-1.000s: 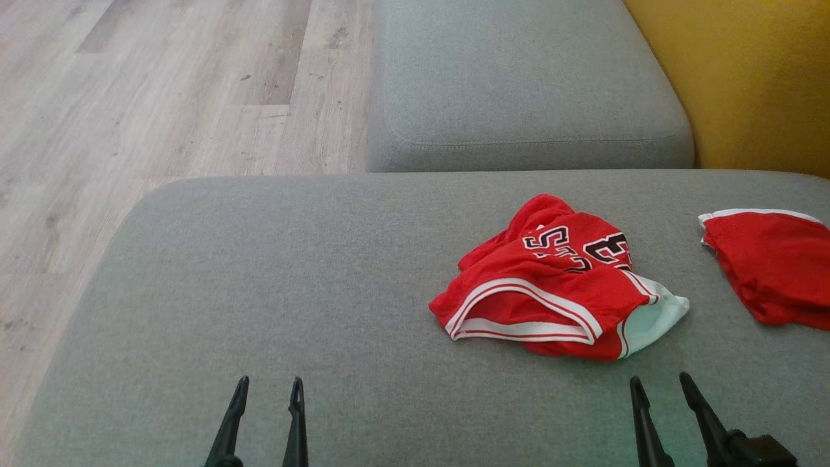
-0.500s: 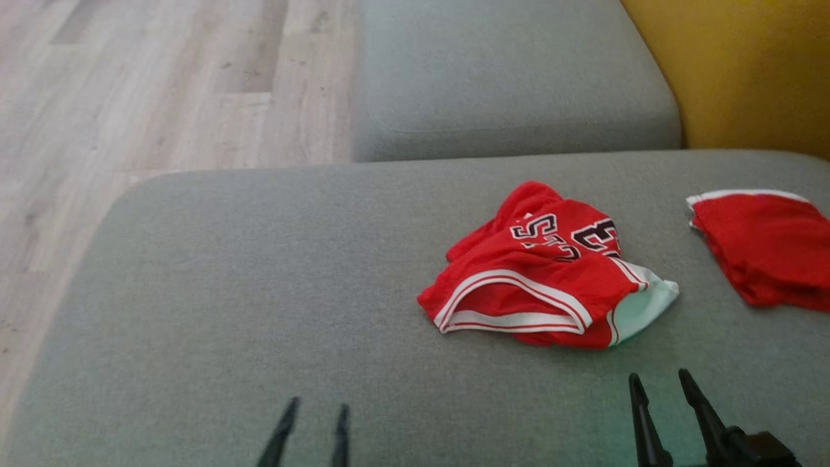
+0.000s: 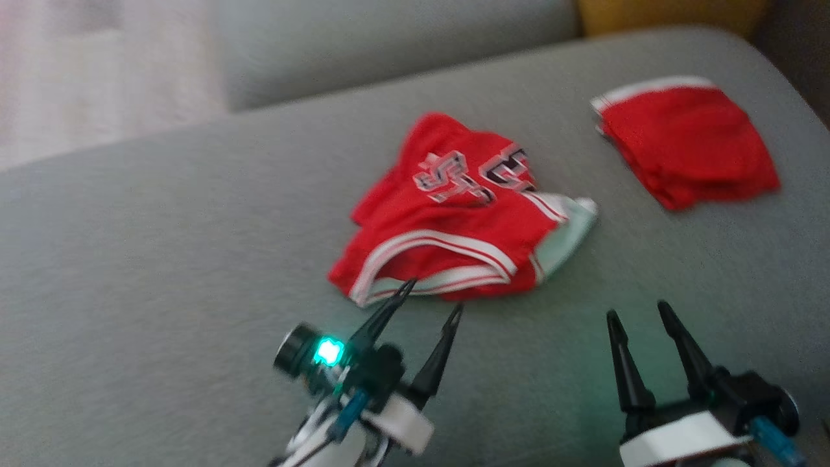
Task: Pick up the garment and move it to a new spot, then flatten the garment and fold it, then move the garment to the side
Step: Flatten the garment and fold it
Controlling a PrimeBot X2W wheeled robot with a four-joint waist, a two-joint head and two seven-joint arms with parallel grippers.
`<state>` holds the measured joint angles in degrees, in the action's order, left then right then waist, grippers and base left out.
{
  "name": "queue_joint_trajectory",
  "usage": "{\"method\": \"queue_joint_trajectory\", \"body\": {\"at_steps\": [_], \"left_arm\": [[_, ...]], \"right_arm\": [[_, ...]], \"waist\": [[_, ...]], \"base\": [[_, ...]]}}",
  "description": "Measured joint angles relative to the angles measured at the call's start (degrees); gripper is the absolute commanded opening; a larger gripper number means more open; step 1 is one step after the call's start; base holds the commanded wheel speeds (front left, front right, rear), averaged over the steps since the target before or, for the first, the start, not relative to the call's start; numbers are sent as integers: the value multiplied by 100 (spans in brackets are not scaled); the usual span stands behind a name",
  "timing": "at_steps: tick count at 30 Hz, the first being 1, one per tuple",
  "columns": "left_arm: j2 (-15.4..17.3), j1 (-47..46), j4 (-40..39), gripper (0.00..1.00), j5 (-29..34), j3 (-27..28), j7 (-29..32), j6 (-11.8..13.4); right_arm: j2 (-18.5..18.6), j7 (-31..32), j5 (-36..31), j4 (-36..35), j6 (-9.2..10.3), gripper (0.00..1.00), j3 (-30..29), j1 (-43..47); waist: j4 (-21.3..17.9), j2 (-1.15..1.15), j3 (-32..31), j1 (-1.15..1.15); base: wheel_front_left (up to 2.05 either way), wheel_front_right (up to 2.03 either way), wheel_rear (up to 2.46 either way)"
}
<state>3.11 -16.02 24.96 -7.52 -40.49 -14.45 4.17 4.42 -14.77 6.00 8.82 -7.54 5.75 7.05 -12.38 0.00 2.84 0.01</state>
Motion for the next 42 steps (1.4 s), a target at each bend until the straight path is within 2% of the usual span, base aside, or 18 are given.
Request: {"method": "queue_joint_trajectory", "body": {"at_steps": [5, 11, 15, 20, 21, 22, 23, 24, 29, 34, 42], "left_arm": [[-8, -806, 363, 100, -9, -450, -1, 272], [-13, -1446, 934, 100, -66, -778, -10, 452], [-13, -1725, 1388, 100, -54, -795, -24, 576], [-10, -2069, 1738, 100, 58, -697, -25, 847], [-9, -2108, 1729, 92, 78, -658, -25, 869], [-5, -2138, 1703, 50, 105, -606, -25, 888], [8, -2153, 1658, 18, 112, -578, -25, 895], [22, -2156, 1622, 0, 116, -575, -25, 894], [46, -2157, 1356, 0, 233, -572, -25, 858], [44, -2407, 913, 0, 282, -569, -25, 592], [183, -4307, 579, 0, 465, -177, -27, 131]], "right_arm": [[-7, 0, 25, -45, 1, 100, 58, -254], [-51, 0, 113, -48, 1, 100, 131, -470], [-118, 0, 168, -56, 0, 100, 172, -572], [-185, 0, 213, -63, 0, 100, 219, -688], [-186, 0, 215, -63, 0, 100, 220, -703], [-186, 0, 215, -63, 0, 100, 218, -711], [-186, 0, 215, -60, 0, 100, 213, -714], [-187, 0, 215, -58, 1, 100, 212, -716], [-187, 0, 305, -51, 0, 100, 253, -751], [-187, 0, 310, -3, 0, 100, 320, -751], [-186, 0, 309, 97, 0, 100, 331, -500]], "waist": [[-563, 0, 484, 0], [-1158, 0, 1048, 0], [-1457, 0, 1390, 0], [-1692, 0, 1725, 0], [-1720, 0, 1766, 0], [-1739, 0, 1794, 0], [-1744, 0, 1801, 0], [-1739, 0, 1787, 0], [-1674, 0, 1625, -1], [-1599, 0, 1296, -2], [-1412, 0, 590, -2]], "base": [[0, 0, 0], [0, 0, 0], [0, 0, 0], [0, 0, 0], [0, 0, 0], [0, 0, 0], [0, 0, 0], [0, 0, 0], [0, 0, 0], [0, 0, 0], [0, 0, 0]]}}
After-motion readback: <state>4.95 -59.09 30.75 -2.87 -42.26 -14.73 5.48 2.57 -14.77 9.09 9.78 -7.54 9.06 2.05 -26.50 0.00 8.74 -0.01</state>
